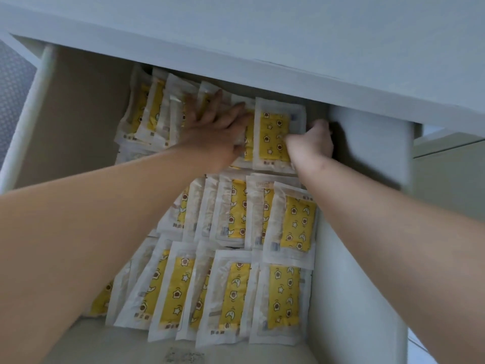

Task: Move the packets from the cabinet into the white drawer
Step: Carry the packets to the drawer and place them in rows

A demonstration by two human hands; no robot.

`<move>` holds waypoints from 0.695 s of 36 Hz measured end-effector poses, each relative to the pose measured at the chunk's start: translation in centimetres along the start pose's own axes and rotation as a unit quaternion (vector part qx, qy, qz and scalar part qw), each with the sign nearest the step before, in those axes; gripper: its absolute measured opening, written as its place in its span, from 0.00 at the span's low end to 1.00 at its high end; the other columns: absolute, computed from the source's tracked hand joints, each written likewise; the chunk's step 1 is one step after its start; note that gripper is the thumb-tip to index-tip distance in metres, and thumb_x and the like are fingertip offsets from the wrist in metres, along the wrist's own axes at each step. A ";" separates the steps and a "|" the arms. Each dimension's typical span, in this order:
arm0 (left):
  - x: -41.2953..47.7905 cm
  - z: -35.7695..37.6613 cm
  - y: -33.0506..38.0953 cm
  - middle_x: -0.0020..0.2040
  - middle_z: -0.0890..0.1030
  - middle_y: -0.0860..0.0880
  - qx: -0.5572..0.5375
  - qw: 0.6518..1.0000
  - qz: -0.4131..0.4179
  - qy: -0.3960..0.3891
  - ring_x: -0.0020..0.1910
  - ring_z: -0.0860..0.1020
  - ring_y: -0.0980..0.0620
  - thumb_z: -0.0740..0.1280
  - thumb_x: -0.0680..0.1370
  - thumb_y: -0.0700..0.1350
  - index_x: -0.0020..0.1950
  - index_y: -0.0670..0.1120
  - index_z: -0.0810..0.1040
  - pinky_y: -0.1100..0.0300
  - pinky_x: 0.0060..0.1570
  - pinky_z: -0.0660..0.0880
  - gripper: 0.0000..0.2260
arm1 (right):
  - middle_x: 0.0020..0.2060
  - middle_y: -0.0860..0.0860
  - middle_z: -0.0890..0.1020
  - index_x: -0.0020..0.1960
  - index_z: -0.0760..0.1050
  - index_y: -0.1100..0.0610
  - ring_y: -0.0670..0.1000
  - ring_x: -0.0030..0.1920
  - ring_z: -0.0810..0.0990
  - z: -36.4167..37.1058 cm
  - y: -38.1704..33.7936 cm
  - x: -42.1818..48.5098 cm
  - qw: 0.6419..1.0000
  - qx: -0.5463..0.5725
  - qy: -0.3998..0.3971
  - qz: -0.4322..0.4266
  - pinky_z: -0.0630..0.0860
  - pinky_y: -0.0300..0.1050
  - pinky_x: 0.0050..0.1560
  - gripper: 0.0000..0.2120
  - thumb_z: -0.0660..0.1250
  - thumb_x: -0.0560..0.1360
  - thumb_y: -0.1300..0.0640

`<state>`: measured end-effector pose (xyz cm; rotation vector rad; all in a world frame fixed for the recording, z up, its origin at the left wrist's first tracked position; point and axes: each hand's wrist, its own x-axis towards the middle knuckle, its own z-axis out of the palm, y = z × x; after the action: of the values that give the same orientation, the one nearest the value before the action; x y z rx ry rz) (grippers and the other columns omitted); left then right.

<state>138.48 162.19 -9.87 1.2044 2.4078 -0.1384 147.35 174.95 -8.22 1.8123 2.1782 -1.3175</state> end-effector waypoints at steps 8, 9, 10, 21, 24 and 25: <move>-3.1 0.0 -2.9 0.77 0.36 0.55 -0.057 0.996 -0.065 0.012 0.74 0.32 0.46 0.57 0.74 0.67 0.76 0.60 0.42 0.38 0.68 0.33 0.36 | 0.63 0.55 0.74 0.67 0.63 0.57 0.57 0.60 0.76 0.6 0.0 -1.4 0.997 -0.059 -0.047 -0.011 0.72 0.45 0.45 0.31 0.73 0.71 0.49; -3.4 0.2 -3.3 0.77 0.36 0.55 -0.048 0.997 -0.067 0.004 0.74 0.32 0.46 0.57 0.73 0.68 0.76 0.60 0.42 0.37 0.69 0.34 0.38 | 0.63 0.55 0.74 0.67 0.63 0.57 0.57 0.59 0.77 0.8 -0.2 -1.5 0.997 -0.056 -0.053 -0.010 0.71 0.44 0.43 0.30 0.72 0.71 0.50; -3.6 0.3 -3.5 0.77 0.36 0.54 -0.037 0.997 -0.064 0.002 0.75 0.32 0.46 0.58 0.73 0.69 0.76 0.60 0.42 0.38 0.69 0.34 0.39 | 0.63 0.55 0.74 0.67 0.64 0.57 0.57 0.59 0.77 1.0 -0.4 -1.6 0.997 -0.052 -0.059 -0.009 0.71 0.44 0.43 0.30 0.72 0.71 0.50; -3.6 0.3 -3.1 0.76 0.54 0.50 -0.041 0.994 -0.078 0.060 0.75 0.48 0.44 0.60 0.75 0.63 0.77 0.56 0.48 0.37 0.70 0.42 0.35 | 0.64 0.54 0.74 0.69 0.63 0.57 0.56 0.61 0.76 2.3 -0.9 -2.0 0.998 -0.036 -0.051 0.002 0.71 0.42 0.47 0.27 0.68 0.75 0.50; -4.1 -0.3 -2.9 0.76 0.52 0.51 -0.061 0.993 -0.089 0.054 0.76 0.45 0.44 0.57 0.78 0.61 0.77 0.56 0.46 0.37 0.70 0.41 0.32 | 0.68 0.55 0.69 0.73 0.58 0.56 0.58 0.66 0.71 2.1 -1.1 -2.4 0.998 -0.061 -0.027 -0.003 0.73 0.49 0.58 0.31 0.66 0.76 0.48; -4.4 -0.6 -2.8 0.77 0.50 0.51 -0.070 0.992 -0.092 0.055 0.76 0.42 0.44 0.56 0.78 0.60 0.77 0.56 0.45 0.38 0.71 0.41 0.31 | 0.71 0.55 0.66 0.75 0.55 0.55 0.59 0.68 0.67 1.9 -1.2 -2.7 0.997 -0.071 -0.025 -0.010 0.71 0.53 0.63 0.33 0.65 0.76 0.48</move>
<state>138.42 157.44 -7.79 0.9496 2.5735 0.0421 146.31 171.71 -7.39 1.6910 2.2082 -1.1653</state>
